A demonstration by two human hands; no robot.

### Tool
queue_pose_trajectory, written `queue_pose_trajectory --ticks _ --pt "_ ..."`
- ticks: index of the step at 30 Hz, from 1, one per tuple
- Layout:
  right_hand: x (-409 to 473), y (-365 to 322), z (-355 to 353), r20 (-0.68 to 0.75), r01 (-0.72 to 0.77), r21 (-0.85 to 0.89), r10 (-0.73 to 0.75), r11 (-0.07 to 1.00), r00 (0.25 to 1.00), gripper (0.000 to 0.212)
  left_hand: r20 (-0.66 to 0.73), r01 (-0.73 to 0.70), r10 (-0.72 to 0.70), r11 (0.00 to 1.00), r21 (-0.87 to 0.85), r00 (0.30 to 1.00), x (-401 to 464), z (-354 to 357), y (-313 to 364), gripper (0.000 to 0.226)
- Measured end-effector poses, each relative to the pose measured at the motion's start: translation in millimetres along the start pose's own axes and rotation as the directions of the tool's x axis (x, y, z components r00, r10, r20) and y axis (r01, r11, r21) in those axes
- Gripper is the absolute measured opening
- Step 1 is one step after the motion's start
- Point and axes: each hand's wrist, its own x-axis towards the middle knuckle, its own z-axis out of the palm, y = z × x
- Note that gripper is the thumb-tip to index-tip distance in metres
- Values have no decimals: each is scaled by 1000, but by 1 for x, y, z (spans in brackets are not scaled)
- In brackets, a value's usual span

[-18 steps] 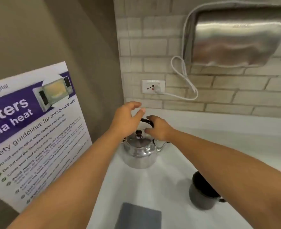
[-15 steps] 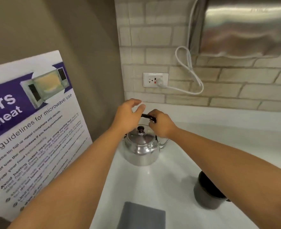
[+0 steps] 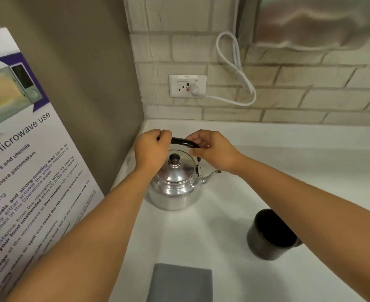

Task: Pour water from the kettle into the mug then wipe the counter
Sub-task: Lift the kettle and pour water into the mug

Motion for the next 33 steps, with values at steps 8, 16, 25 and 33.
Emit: queue_pose_trajectory --ticks 8,16,25,33 --pt "-103 27 -71 -189 -49 -89 31 995 982 20 -112 -137 127 987 -84 986 -22 -22 41 39" --pt "-199 111 -68 -398 -291 21 275 956 875 33 -147 -137 121 985 -106 982 -72 -25 68 38" --pt "-209 143 -27 -421 -258 331 387 908 820 44 -107 -94 88 994 -58 990 -116 -22 82 37" --pt "-208 143 -27 -442 -221 221 300 950 846 42 -57 -228 232 971 69 971 -122 -19 110 35"
